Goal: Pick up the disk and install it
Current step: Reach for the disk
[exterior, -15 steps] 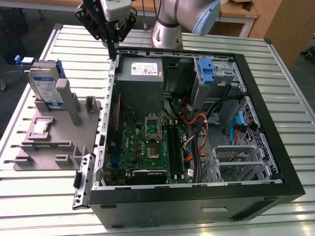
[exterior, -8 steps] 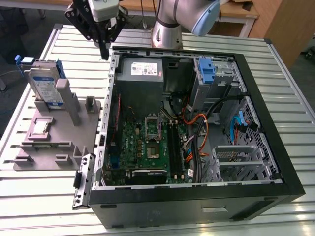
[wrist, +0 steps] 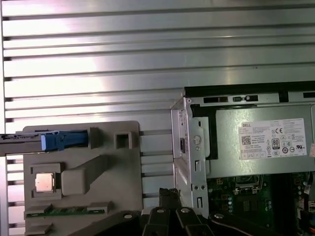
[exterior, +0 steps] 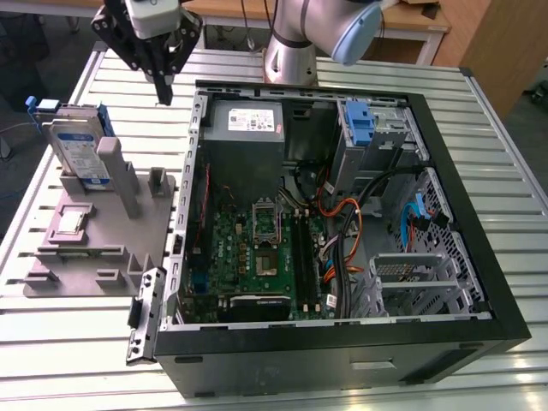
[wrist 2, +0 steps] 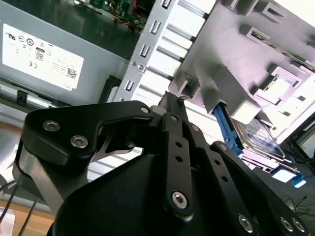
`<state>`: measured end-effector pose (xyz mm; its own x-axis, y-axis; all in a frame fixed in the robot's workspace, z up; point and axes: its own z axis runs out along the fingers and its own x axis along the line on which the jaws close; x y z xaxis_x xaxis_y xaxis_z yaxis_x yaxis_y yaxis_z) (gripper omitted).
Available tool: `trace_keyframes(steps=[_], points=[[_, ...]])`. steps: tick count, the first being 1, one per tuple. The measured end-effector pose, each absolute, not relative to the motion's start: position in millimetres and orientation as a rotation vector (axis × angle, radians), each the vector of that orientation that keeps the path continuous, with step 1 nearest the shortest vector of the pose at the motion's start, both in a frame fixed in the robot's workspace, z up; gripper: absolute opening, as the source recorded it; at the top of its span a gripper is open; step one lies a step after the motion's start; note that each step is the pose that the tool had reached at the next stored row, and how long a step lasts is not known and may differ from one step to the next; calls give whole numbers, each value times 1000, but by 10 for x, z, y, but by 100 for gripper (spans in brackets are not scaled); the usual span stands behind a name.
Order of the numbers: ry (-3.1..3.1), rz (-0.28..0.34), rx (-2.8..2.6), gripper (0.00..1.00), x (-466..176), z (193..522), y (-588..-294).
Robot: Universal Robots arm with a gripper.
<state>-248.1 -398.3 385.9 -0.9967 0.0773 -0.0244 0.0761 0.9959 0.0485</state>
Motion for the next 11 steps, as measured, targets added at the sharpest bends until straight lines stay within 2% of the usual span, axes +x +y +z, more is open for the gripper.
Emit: trace_keyframes(steps=[11], points=[[3112,74,122,11,-2784,3831,-3978]])
